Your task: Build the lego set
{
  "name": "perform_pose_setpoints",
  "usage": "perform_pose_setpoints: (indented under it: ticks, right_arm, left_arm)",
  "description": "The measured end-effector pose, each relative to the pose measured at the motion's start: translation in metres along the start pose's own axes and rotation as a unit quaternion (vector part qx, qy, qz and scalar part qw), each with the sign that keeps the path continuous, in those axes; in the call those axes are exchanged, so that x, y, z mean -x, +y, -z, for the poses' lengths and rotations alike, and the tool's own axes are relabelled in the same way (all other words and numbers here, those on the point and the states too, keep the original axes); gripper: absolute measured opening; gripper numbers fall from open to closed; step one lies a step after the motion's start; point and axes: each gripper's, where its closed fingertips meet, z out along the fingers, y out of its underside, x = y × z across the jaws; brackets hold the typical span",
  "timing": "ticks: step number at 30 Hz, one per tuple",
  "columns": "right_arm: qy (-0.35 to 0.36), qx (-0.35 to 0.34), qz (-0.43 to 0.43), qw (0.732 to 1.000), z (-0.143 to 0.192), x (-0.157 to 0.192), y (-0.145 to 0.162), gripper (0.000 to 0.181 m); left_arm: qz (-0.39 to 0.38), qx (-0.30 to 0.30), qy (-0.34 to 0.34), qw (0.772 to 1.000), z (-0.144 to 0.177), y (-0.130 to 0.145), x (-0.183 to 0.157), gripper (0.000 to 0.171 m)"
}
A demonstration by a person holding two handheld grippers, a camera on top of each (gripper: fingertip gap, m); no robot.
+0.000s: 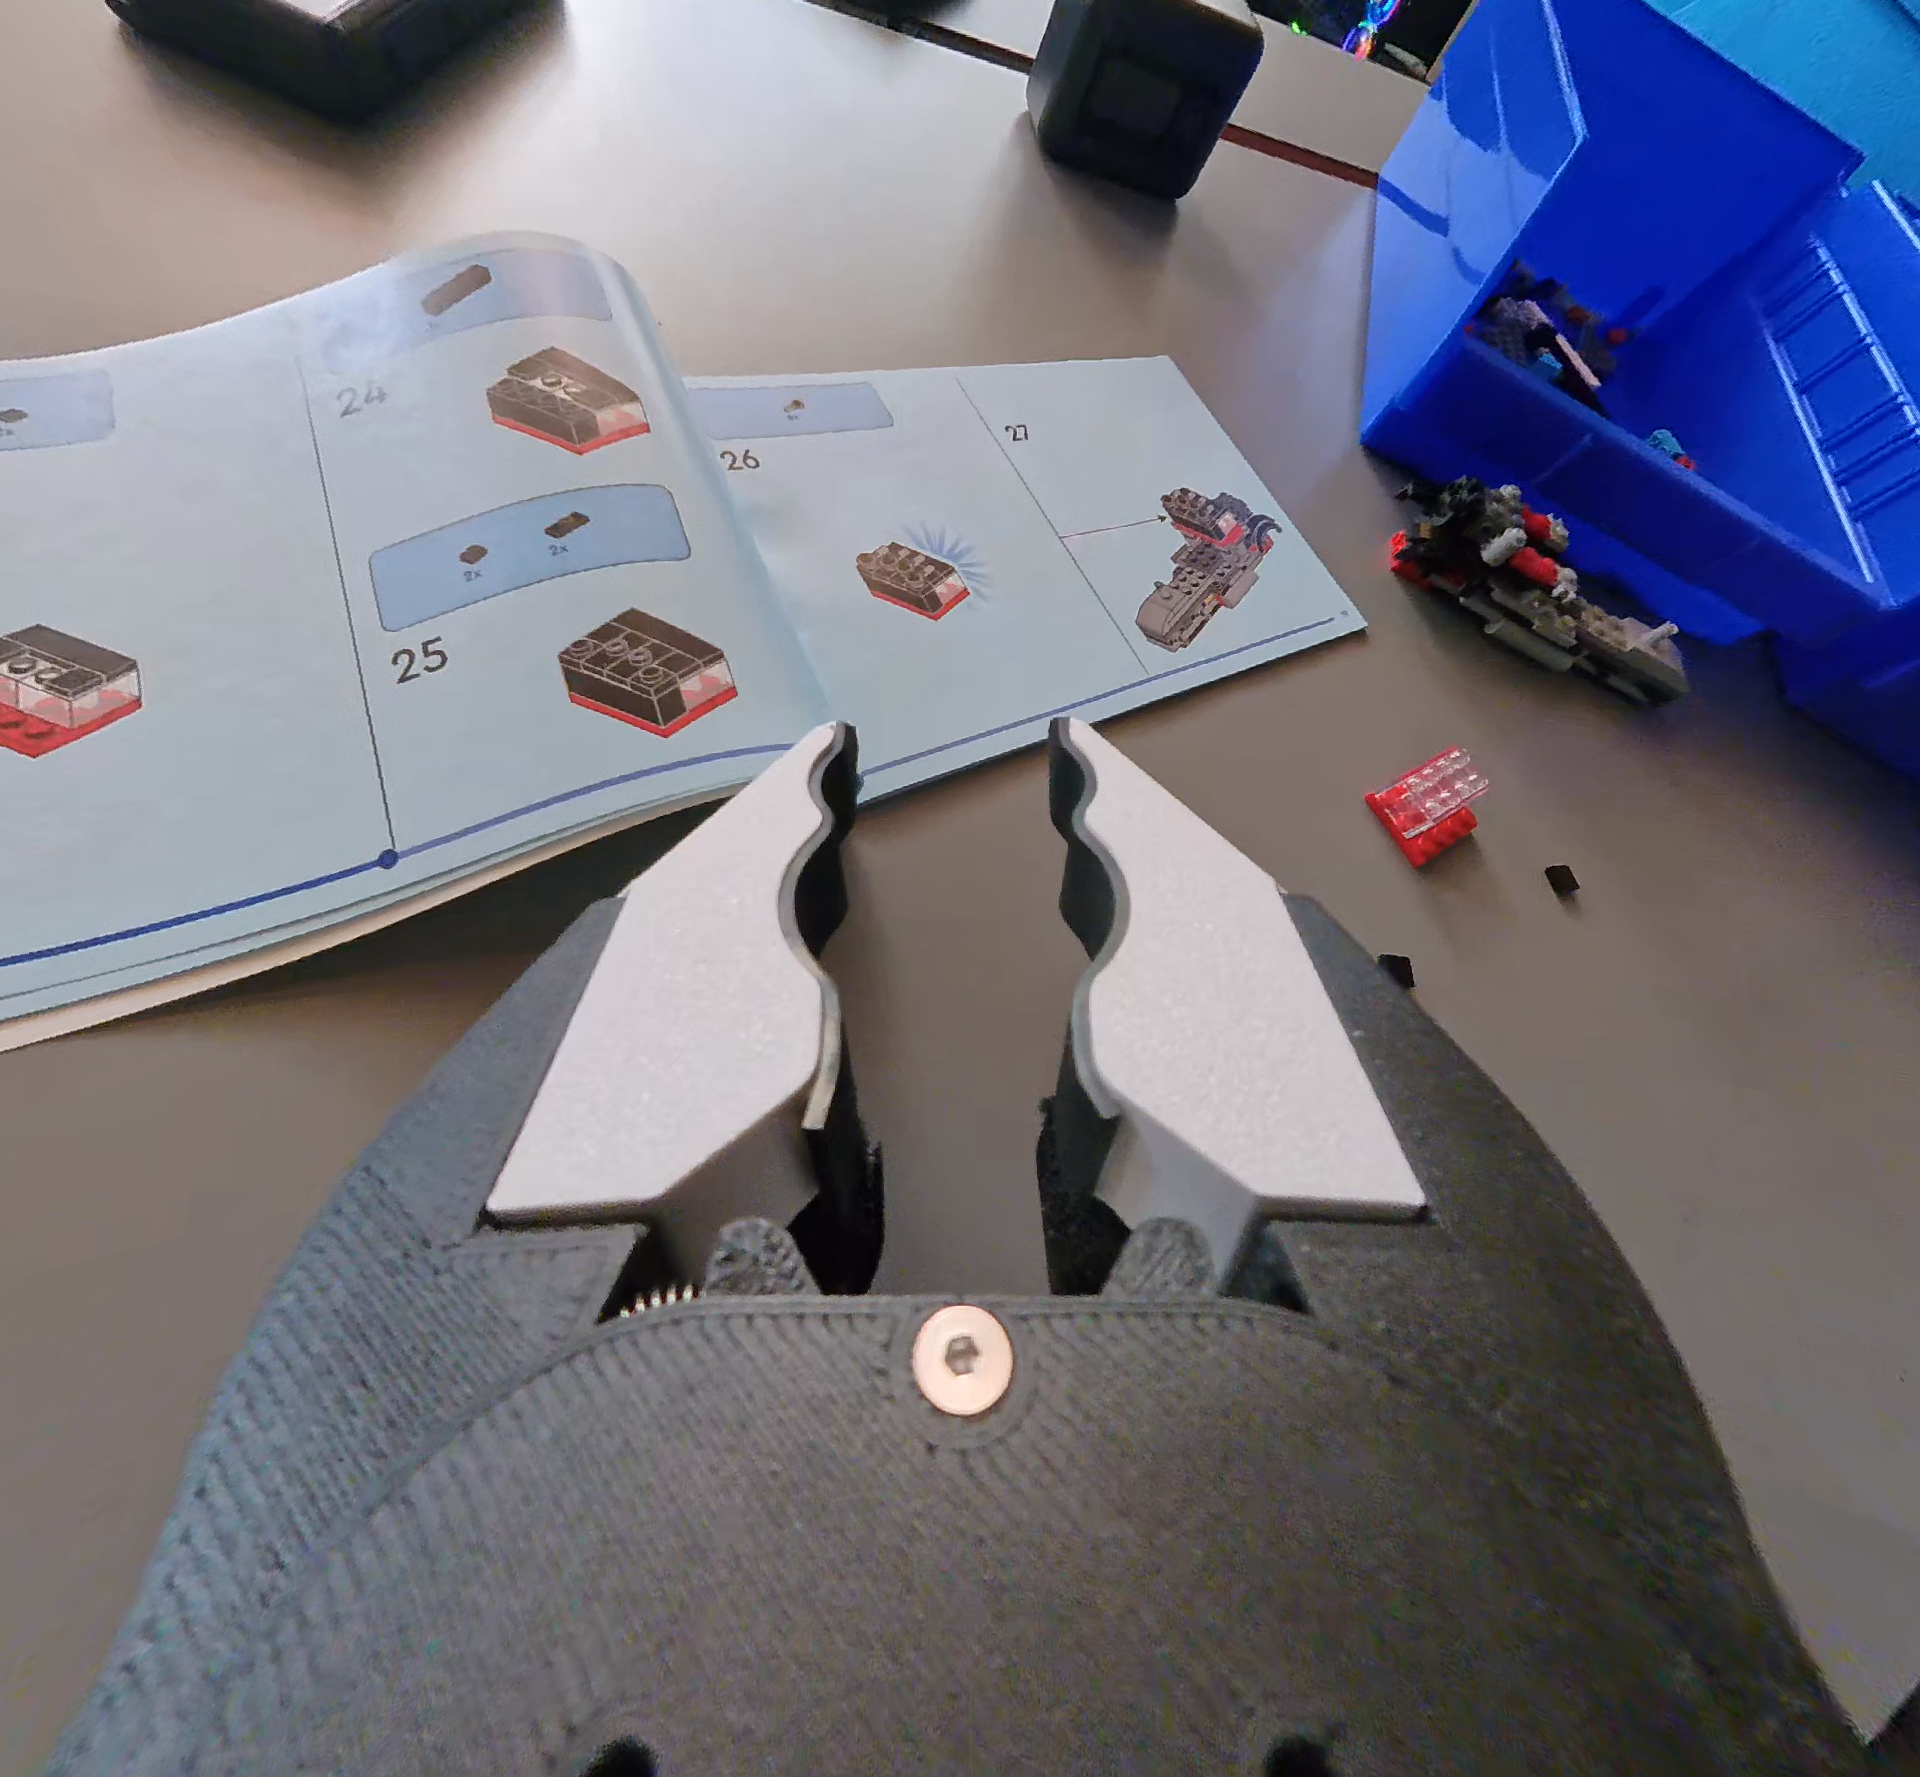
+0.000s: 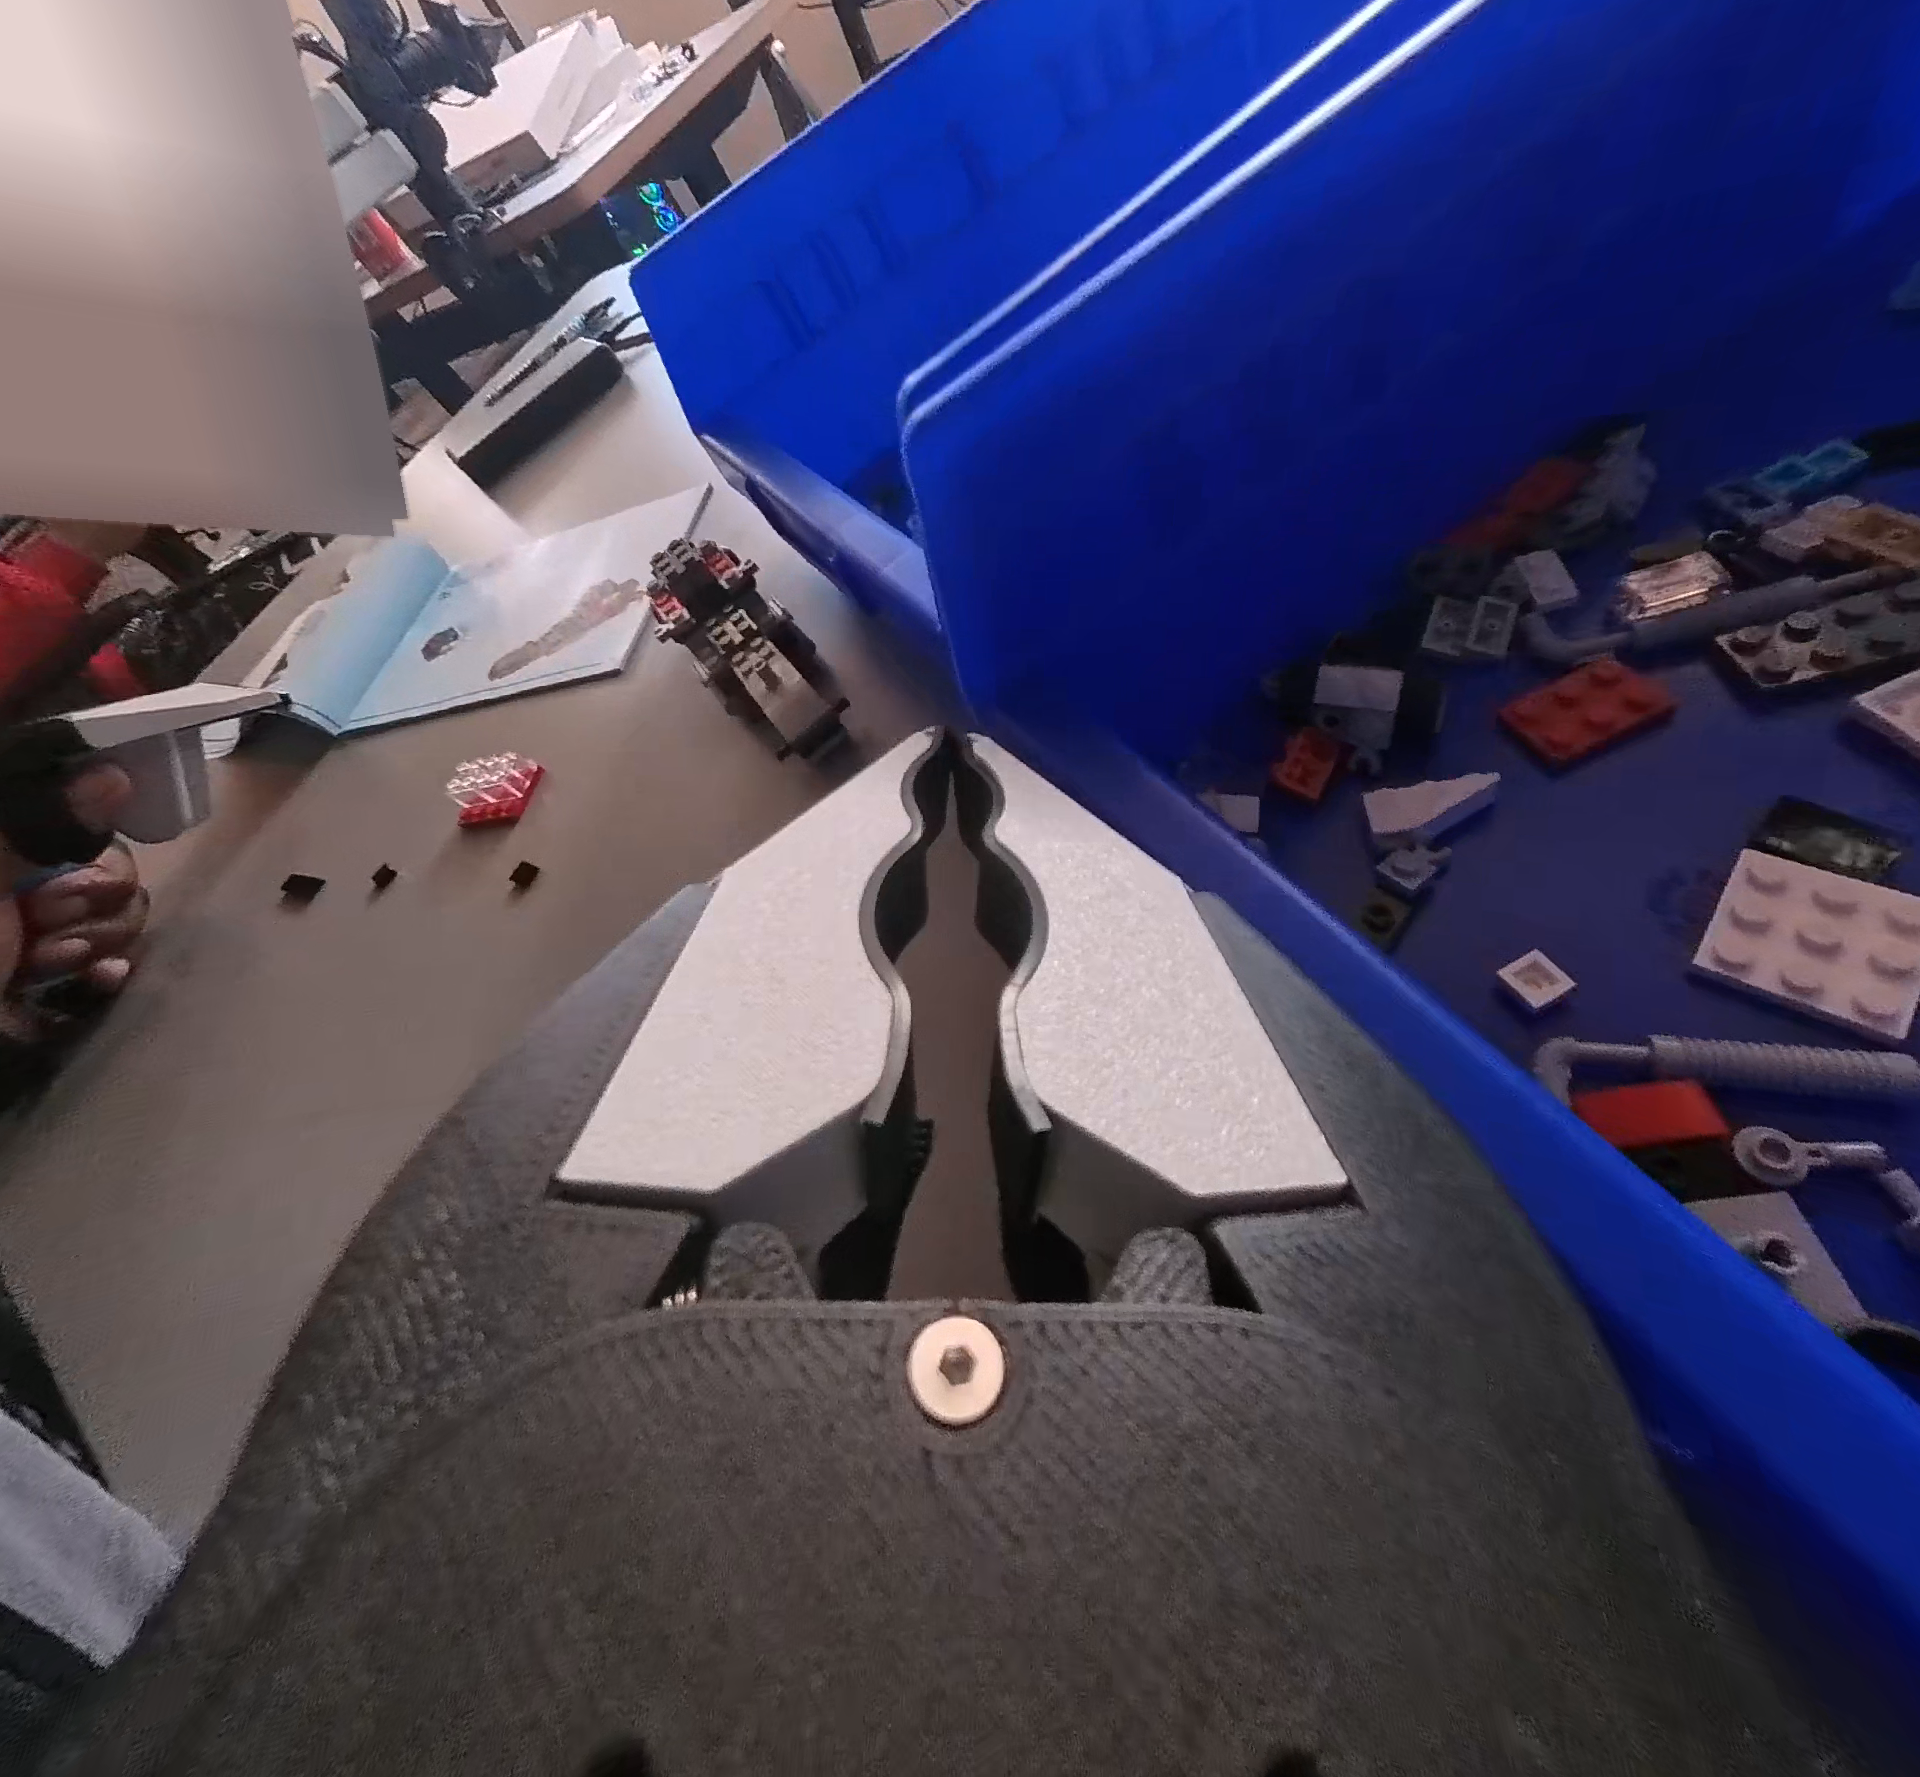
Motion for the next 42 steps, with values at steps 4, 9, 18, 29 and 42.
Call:
perform_pose_setpoints:
  ticks: [4, 9, 18, 29, 42]
  right_arm:
    - [0.008, 0.01, 0.01, 1.0, -0.0041, 0.0004, 0.002, 0.001]
    - [0.011, 0.015, 0.012, 1.0, -0.0051, -0.0003, 0.0031, 0.001]
    - [0.014, 0.015, 0.011, 1.0, -0.005, -0.0011, 0.0031, 0.001]
    - [0.015, 0.017, 0.011, 1.0, -0.0054, -0.0013, 0.0036, 0.001]
    - [0.014, 0.016, 0.008, 1.0, -0.0052, -0.0017, 0.0034, 0.001]
  left_arm:
    - [0.006, -0.001, 0.0, 1.0, 0.0, -0.0004, 0.001, 0.037]
    - [0.008, -0.002, 0.0, 1.0, 0.0003, -0.0007, 0.0015, 0.037]
    - [0.008, -0.004, -0.001, 1.0, 0.0007, -0.001, 0.0017, 0.037]
    - [0.008, -0.003, -0.002, 1.0, 0.0006, -0.0009, 0.0018, 0.037]
    - [0.008, -0.002, -0.003, 1.0, 0.0003, -0.0008, 0.0021, 0.037]
